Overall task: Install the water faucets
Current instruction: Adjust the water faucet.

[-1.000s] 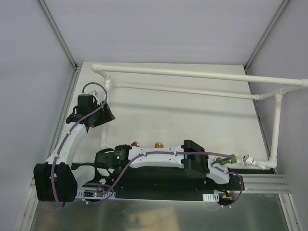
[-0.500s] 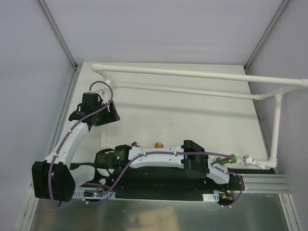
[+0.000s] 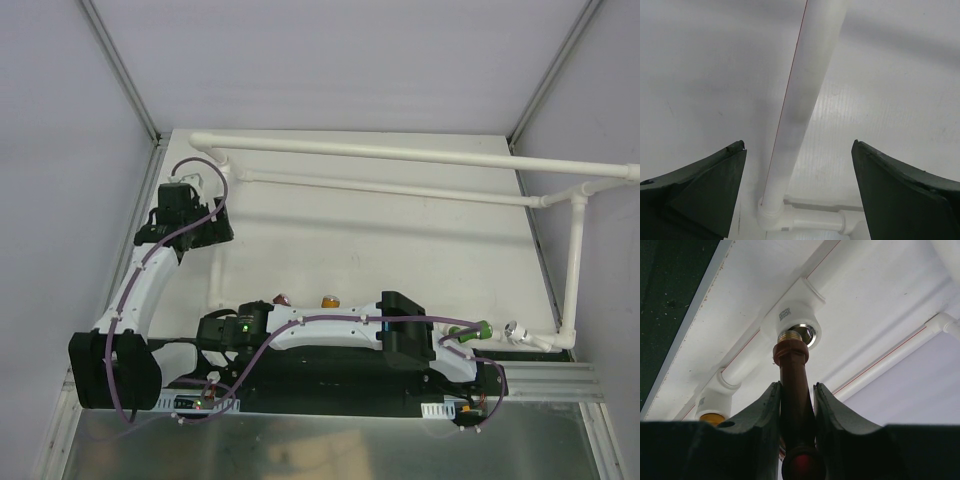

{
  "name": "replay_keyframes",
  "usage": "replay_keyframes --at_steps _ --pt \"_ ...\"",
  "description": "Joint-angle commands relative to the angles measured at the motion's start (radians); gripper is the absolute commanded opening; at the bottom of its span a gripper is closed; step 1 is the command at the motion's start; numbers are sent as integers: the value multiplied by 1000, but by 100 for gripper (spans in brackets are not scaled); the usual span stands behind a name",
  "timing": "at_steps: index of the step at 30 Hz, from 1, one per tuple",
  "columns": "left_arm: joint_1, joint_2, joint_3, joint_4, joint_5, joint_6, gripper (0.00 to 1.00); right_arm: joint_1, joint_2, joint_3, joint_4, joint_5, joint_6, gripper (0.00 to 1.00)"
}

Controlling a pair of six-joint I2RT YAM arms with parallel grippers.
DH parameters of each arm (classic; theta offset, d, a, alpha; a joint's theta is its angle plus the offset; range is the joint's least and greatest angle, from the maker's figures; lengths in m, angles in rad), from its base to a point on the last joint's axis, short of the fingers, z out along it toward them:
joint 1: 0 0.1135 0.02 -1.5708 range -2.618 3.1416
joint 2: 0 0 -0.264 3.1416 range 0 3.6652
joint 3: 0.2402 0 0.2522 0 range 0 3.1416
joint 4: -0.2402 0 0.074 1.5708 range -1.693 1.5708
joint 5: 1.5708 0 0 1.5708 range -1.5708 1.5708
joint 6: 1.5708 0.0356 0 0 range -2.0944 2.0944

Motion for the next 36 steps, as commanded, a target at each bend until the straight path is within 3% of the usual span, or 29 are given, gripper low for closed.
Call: replay_keyframes --at_steps 1,12,26,36 --pt "-1 55 -12 93 36 56 89 -3 -26 -7 -53 13 4 0" --pt "-20 222 5 119 126 29 86 -2 -30 -10 -53 16 -2 0" --pt "-120 204 11 117 111 -2 72 -3 -38 -27 -47 41 -19 0" --pt "-119 190 29 54 68 25 71 -2 -16 -7 -33 56 -1 0"
